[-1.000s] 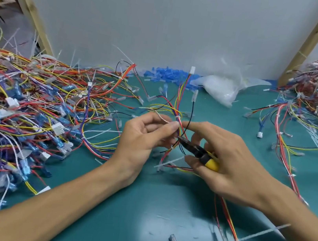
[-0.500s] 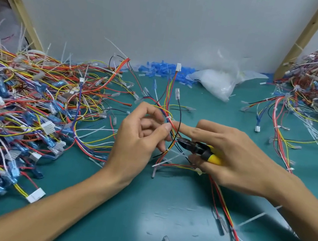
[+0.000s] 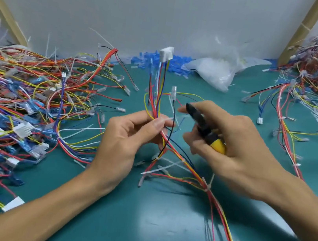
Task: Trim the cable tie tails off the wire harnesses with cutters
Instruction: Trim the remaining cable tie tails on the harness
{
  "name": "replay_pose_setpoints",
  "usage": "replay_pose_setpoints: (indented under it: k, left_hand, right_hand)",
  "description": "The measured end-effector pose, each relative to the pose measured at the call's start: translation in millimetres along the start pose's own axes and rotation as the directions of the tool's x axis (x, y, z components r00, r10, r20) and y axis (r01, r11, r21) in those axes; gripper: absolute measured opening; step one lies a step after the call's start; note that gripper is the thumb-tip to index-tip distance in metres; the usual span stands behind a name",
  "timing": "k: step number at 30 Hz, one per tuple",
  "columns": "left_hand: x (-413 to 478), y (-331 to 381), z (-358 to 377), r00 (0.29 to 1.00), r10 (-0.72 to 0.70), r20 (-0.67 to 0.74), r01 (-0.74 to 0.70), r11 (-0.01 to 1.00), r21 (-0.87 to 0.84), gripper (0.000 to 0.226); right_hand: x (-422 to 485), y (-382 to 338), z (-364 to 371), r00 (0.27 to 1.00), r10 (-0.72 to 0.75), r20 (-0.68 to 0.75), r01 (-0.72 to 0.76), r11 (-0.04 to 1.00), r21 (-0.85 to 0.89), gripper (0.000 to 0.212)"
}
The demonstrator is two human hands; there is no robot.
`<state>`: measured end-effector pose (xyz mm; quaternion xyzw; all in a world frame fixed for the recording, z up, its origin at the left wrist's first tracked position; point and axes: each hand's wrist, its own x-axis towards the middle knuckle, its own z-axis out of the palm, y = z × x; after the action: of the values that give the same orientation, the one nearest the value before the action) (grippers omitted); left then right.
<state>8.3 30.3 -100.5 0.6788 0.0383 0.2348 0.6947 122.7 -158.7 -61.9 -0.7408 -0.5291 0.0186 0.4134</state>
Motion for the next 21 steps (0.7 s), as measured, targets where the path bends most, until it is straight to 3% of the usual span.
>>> replay_pose_setpoints:
  k: [6,10,21]
  left_hand:
    - [-3,-2,3,0.995,-0.033,0.098,0.031,0.999,0.015,0.022]
    - [0,4,2,0.994,-0.072,0.077,0.078,0.994,-0.072,0.018]
    - [3,2,-2,0.994,-0.071,0.081,0.08,0.99,-0.112,0.014]
  right_hand:
    - [2,1,-2,0.993,0.084,-0.082,-0.085,0.996,-0.008,0.011]
    - [3,-4,1,0.984,0.122,-0.131,-0.101,0.983,0.154,0.013]
    - [1,-7,1,0.958,0.163,-0.237,-0.127,0.979,0.16,0.016]
